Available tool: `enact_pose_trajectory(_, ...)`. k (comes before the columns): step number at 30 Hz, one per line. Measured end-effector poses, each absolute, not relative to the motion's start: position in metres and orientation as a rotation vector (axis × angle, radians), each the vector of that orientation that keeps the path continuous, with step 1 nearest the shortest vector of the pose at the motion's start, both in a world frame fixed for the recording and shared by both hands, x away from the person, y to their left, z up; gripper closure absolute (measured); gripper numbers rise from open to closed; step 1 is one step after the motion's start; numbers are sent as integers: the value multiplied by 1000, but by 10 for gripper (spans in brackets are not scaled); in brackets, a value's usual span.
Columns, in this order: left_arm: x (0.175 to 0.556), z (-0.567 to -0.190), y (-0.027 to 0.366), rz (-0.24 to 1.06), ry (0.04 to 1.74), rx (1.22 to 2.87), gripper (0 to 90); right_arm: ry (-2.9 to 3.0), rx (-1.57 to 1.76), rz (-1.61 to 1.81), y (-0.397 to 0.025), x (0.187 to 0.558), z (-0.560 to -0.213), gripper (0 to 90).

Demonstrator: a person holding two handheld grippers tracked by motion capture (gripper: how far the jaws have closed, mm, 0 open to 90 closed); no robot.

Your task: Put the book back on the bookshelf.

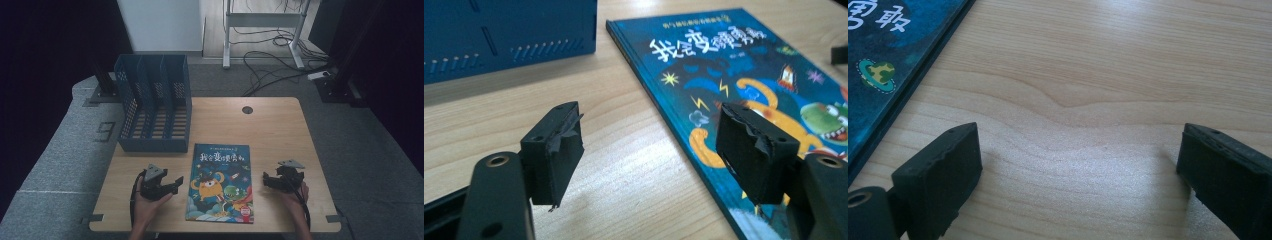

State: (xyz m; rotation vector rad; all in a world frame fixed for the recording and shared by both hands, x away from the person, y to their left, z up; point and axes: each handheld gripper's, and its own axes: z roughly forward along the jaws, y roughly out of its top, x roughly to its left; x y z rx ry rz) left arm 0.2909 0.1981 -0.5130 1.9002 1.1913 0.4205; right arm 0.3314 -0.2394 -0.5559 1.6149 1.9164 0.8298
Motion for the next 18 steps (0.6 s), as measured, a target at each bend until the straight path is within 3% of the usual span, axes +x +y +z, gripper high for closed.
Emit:
enact_pose_trajectory(9,294,-509,196,394,1186,1866,266,1901,1620,826,-240,329,-556,66)
enact_pose_trajectory(12,291,-507,188,450,1160,1838,278,1903,1627,824,-242,326,-554,94)
enact_pose_trajectory(18,285,-508,181,442,1119,1883,273,1887,1651,841,-245,327,-552,124)
